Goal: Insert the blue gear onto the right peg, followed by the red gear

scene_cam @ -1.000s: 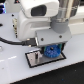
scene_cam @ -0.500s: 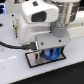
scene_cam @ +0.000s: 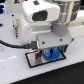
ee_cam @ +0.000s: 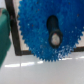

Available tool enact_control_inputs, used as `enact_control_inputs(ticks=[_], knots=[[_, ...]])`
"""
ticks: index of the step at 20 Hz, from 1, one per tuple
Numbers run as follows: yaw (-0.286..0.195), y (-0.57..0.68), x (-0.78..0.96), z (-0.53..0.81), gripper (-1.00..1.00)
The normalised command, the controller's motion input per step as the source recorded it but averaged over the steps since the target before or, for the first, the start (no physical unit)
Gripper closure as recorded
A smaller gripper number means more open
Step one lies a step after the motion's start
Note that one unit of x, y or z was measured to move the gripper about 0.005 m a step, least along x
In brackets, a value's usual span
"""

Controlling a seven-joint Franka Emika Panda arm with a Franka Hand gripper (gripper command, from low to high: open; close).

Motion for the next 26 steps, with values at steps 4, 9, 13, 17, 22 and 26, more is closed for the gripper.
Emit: enact_control_inputs(ticks=[4, 9, 13, 17, 22, 26], knots=[[0.0, 0.14, -0.2, 0.52, -1.0], [0.0, 0.21, -0.46, 0.3, -1.0], [0.0, 0.22, -0.61, 0.17, -1.0], [0.0, 0.15, -0.79, 0.02, -1.0], [0.0, 0.15, -0.77, -0.01, -1.0], [0.0, 0.18, -0.74, -0.06, -1.0]])
